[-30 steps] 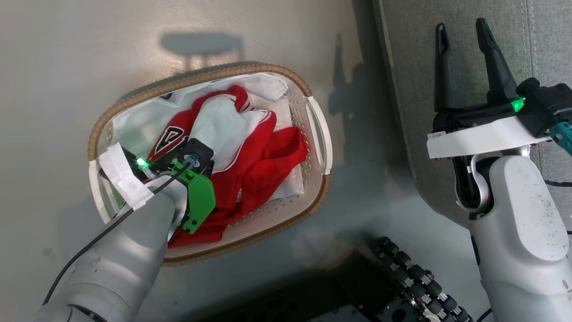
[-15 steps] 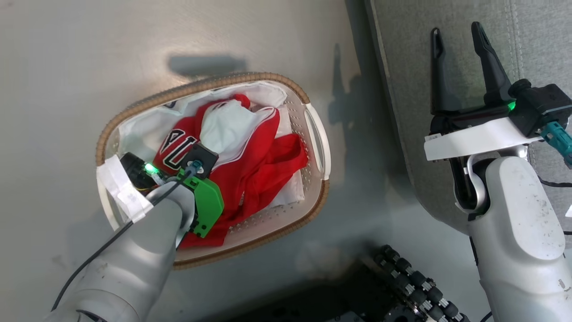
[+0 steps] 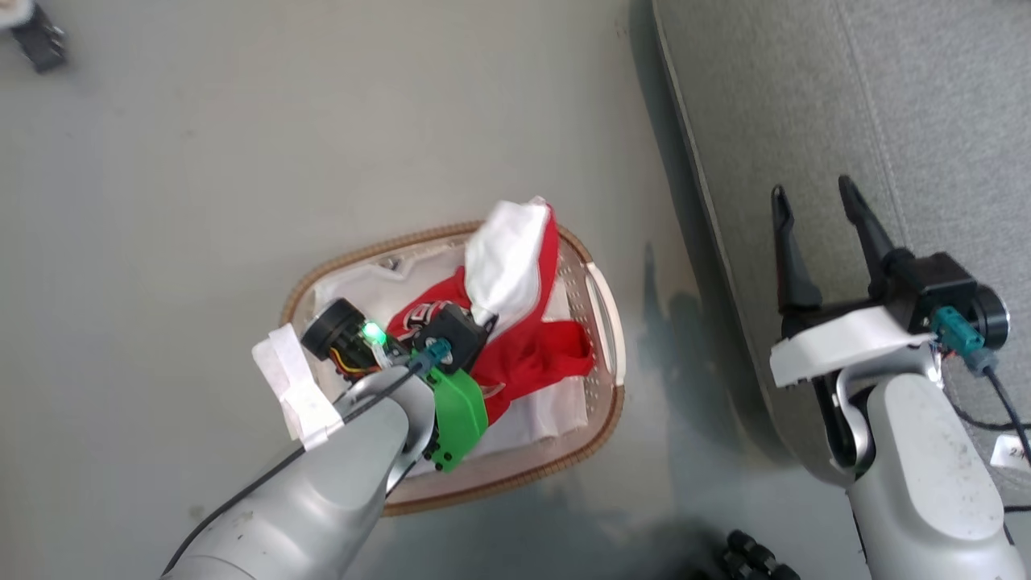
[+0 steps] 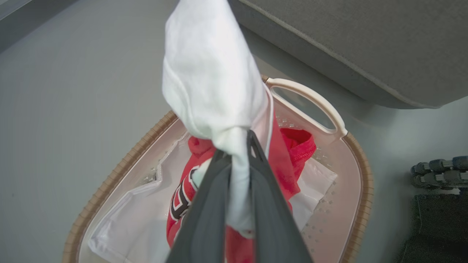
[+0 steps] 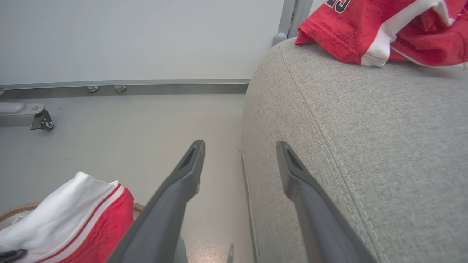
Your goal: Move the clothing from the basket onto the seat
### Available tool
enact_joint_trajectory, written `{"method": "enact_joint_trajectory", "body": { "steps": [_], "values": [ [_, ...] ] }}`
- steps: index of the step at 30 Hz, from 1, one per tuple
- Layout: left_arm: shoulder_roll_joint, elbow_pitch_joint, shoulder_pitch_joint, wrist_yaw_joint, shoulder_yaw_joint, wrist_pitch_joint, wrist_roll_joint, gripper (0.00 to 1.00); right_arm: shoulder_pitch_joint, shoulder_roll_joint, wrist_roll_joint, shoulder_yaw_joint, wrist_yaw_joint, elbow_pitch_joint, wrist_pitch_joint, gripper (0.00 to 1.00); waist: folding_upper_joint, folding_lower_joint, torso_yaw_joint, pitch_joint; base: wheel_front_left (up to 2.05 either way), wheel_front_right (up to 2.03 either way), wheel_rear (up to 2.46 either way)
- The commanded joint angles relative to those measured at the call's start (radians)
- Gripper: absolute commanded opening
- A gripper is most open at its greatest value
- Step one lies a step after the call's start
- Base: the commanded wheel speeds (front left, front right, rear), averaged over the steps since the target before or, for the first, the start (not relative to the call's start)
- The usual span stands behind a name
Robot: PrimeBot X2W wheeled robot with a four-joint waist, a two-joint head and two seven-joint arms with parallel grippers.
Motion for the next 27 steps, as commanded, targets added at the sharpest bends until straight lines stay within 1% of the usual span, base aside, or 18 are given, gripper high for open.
{"method": "enact_joint_trajectory", "body": {
  "steps": [1, 5, 6, 14, 20, 27],
  "values": [
    [0.02, -0.023, 0.022, -0.003, -0.024, -0.001, -0.013, 0.0, 0.034, -0.005, -0.008, -0.003, -0.001, 0.011, -0.002, 1.0, 0.0117, 0.0, 0.096, -0.199, 0.0, 0.0, 0.0],
    [0.064, -0.085, 0.005, -0.003, -0.081, -0.002, -0.044, 0.0, 0.085, -0.005, -0.022, -0.006, -0.001, 0.036, -0.002, 1.0, 0.0117, 0.0, 0.115, -0.303, 0.0, 0.0, 0.0],
    [0.089, -0.114, -0.013, -0.003, -0.104, -0.002, -0.062, 0.0, 0.108, -0.005, -0.028, -0.007, -0.001, 0.046, -0.002, 1.0, 0.0117, 0.0, 0.121, -0.351, 0.0, 0.0, 0.0],
    [0.182, -0.227, -0.105, -0.003, -0.151, -0.001, -0.137, 0.0, 0.192, -0.005, -0.048, 0.004, -0.001, 0.078, -0.002, 1.0, 0.0117, 0.0, 0.131, -0.506, 0.0, 0.0, 0.0],
    [0.241, -0.306, -0.203, -0.002, -0.143, 0.003, -0.177, 0.0, 0.224, -0.005, -0.059, 0.016, -0.001, 0.088, -0.002, 1.0, 0.0117, 0.0, 0.13, -0.574, 0.0, 0.0, 0.0],
    [0.284, -0.363, -0.315, -0.002, -0.102, 0.021, -0.205, 0.0, 0.222, -0.005, -0.064, 0.037, -0.001, 0.093, -0.002, 1.0, 0.0117, 0.0, 0.124, -0.604, 0.0, 0.0, 0.0]
  ]
}}
